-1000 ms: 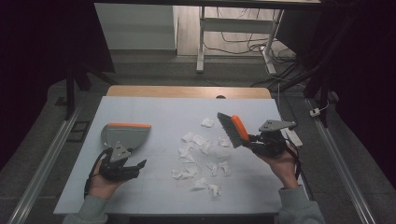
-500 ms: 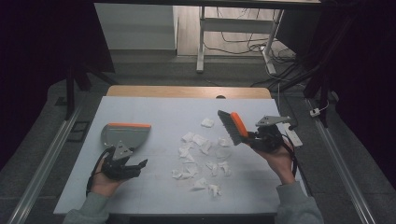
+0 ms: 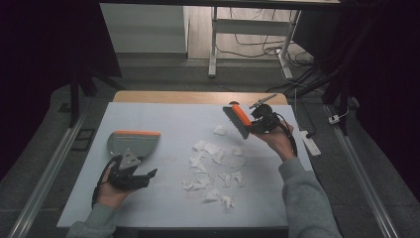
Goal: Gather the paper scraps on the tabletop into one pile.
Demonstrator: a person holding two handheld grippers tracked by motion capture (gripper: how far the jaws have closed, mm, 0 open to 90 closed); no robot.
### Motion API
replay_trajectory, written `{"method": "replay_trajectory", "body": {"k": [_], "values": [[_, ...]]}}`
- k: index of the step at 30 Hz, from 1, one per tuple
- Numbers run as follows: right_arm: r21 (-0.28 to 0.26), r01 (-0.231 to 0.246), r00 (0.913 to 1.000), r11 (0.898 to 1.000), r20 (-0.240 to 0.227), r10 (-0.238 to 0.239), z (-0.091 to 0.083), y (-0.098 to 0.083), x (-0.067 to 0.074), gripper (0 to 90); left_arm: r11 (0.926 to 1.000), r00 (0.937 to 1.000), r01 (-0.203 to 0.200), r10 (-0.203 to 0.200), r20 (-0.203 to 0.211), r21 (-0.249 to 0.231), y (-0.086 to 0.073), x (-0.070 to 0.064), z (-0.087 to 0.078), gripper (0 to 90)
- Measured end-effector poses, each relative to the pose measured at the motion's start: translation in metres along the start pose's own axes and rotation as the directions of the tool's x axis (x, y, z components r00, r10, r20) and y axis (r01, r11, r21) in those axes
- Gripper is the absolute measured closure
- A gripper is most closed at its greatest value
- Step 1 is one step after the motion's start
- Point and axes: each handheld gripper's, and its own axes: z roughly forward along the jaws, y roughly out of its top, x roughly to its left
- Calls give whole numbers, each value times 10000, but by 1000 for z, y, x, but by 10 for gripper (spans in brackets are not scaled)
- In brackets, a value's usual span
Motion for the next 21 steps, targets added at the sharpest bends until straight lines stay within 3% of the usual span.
{"method": "replay_trajectory", "body": {"k": [4,9,21], "values": [[798,407,9983,9960,379,-438,12,14,-4,708,10000,10000,64,-64,7,-10,0,1,0,323],[1737,637,9948,9827,668,-763,28,26,-8,708,10000,10000,83,-82,14,-40,-1,2,0,323],[2521,1532,9846,9555,439,-1694,52,43,8,709,9998,9998,189,-189,17,-44,-4,5,0,324]]}}
